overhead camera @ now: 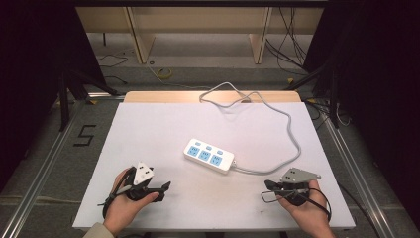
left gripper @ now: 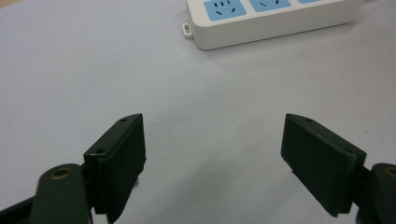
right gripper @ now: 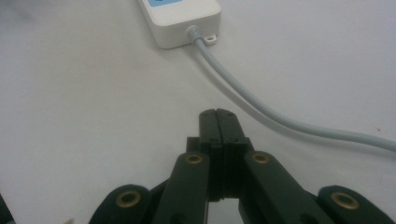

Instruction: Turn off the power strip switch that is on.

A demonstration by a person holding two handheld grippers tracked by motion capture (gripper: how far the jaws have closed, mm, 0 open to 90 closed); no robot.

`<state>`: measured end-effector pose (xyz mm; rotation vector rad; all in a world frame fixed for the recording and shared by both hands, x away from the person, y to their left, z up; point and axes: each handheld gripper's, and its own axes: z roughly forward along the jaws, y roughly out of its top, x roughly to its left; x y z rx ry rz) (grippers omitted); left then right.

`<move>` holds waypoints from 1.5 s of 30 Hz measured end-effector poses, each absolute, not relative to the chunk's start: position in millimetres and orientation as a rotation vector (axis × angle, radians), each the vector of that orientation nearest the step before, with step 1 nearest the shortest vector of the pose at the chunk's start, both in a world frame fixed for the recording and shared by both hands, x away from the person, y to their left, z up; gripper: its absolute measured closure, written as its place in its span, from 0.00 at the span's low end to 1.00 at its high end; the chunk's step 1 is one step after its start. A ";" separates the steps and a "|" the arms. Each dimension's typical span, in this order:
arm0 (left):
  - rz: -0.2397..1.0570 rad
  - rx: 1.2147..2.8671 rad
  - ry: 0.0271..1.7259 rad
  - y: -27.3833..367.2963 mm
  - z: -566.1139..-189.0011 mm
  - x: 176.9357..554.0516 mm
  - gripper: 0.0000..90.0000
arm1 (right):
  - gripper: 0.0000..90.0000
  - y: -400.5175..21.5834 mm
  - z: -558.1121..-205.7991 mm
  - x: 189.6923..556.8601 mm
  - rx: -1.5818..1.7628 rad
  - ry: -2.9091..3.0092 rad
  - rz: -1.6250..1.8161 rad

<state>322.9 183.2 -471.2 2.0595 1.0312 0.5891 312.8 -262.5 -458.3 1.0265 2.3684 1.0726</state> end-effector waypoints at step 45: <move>0.602 2.064 1.019 182.3 -471.1 323.7 0.25 | 1.00 -250.6 -447.8 322.6 0.987 2.369 1.066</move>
